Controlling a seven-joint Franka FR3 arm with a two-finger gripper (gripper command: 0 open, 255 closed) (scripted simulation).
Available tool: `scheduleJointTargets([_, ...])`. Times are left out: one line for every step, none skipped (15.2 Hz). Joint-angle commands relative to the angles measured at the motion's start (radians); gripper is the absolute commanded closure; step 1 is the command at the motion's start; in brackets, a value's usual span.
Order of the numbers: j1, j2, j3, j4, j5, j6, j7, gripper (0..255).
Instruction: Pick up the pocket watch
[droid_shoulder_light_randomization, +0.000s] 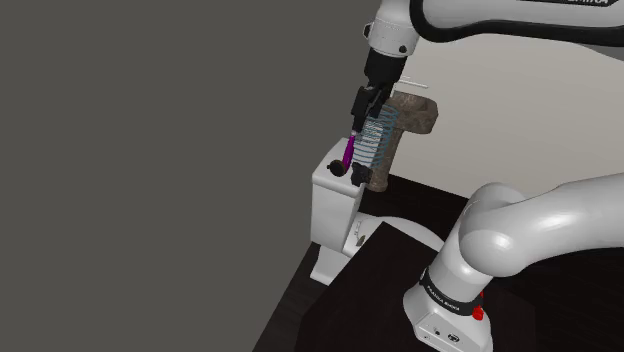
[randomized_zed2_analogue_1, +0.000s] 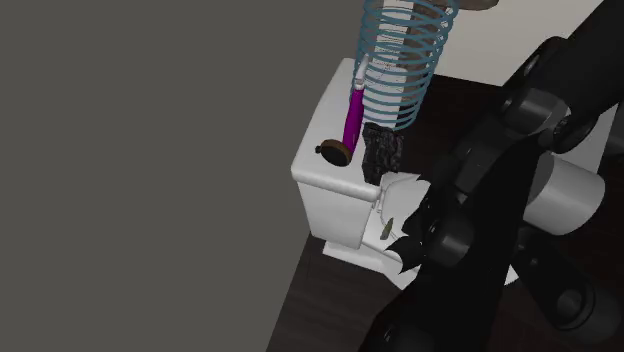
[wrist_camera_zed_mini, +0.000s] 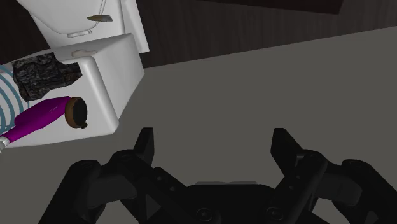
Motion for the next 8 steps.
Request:
scheduleJointTargets([0.000, 0.000, 0.000, 0.000, 0.000, 0.000, 0.000, 0])
scheduleJointTargets([-0.007, 0.015, -0.017, -0.011, -0.010, 0.025, -0.016, 0])
scheduleJointTargets([-0.013, 0.032, -0.033, -0.020, -0.020, 0.051, -0.031, 0])
scheduleJointTargets([-0.020, 0.050, -0.050, -0.028, -0.030, 0.076, -0.047, 0])
scheduleJointTargets([-0.026, 0.069, -0.066, -0.035, -0.039, 0.102, -0.062, 0])
scheduleJointTargets([-0.033, 0.090, -0.083, -0.041, -0.048, 0.128, -0.077, 0])
scheduleJointTargets([-0.039, 0.112, -0.099, -0.045, -0.057, 0.153, -0.092, 0])
scheduleJointTargets([-0.045, 0.135, -0.115, -0.048, -0.065, 0.179, -0.107, 0])
